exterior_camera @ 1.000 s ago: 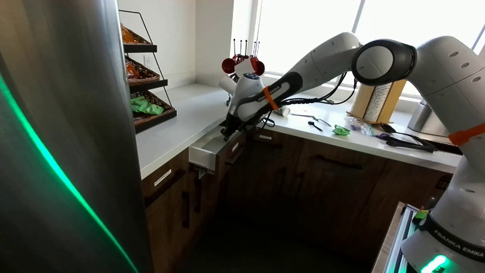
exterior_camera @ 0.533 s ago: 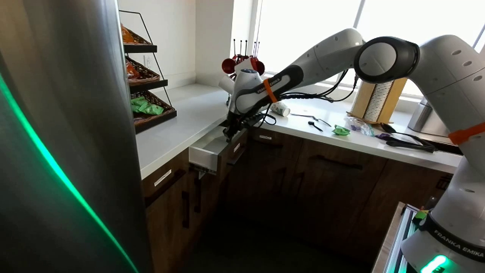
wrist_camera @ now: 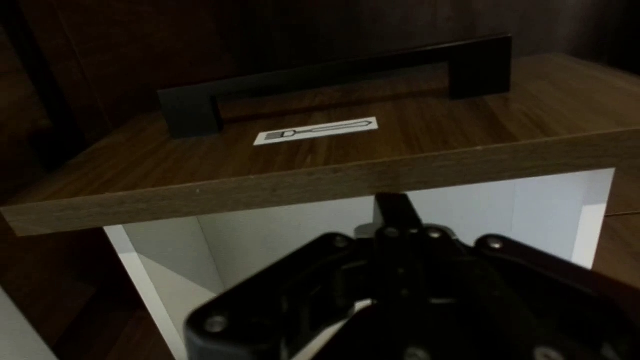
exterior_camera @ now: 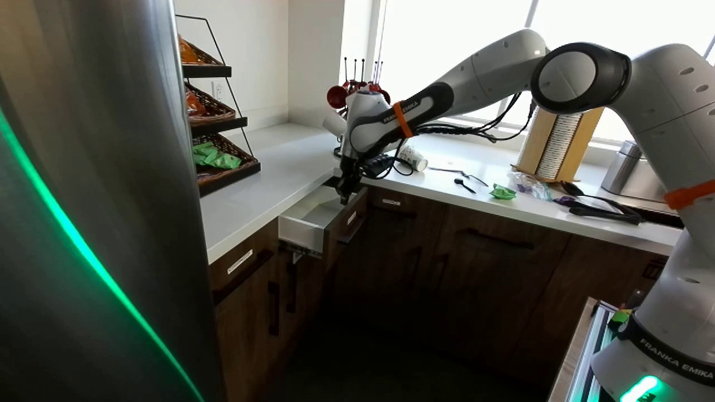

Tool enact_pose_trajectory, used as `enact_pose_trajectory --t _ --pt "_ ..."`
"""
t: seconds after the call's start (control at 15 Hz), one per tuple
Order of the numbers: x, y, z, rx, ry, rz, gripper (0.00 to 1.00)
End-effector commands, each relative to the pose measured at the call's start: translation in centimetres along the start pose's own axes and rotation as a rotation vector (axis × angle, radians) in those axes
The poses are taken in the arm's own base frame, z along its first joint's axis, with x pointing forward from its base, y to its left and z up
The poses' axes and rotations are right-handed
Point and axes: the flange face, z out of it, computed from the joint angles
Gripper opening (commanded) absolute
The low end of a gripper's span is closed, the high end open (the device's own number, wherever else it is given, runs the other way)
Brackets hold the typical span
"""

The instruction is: Open the top drawer of the cabinet on the left

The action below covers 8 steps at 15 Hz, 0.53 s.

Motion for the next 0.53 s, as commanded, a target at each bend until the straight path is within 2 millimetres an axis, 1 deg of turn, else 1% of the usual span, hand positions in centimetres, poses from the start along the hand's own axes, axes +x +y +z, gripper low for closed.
enact_pose_trajectory --t 0.0,0.07,0.2,0.33,0.47 --pt "-2.3 0.7 -0.8 0.047 -0.035 0.024 0.0" --pt "-2.7 1.0 -0.6 0.053 -0.027 0.03 0.0" --pt "-2.6 1.4 -0.7 0.042 0.042 0.044 0.0" --pt "-1.8 1.5 -1.2 0.032 0.136 0.035 0.0" --pt "-1.0 1.3 -1.1 0.03 0.199 0.018 0.0"
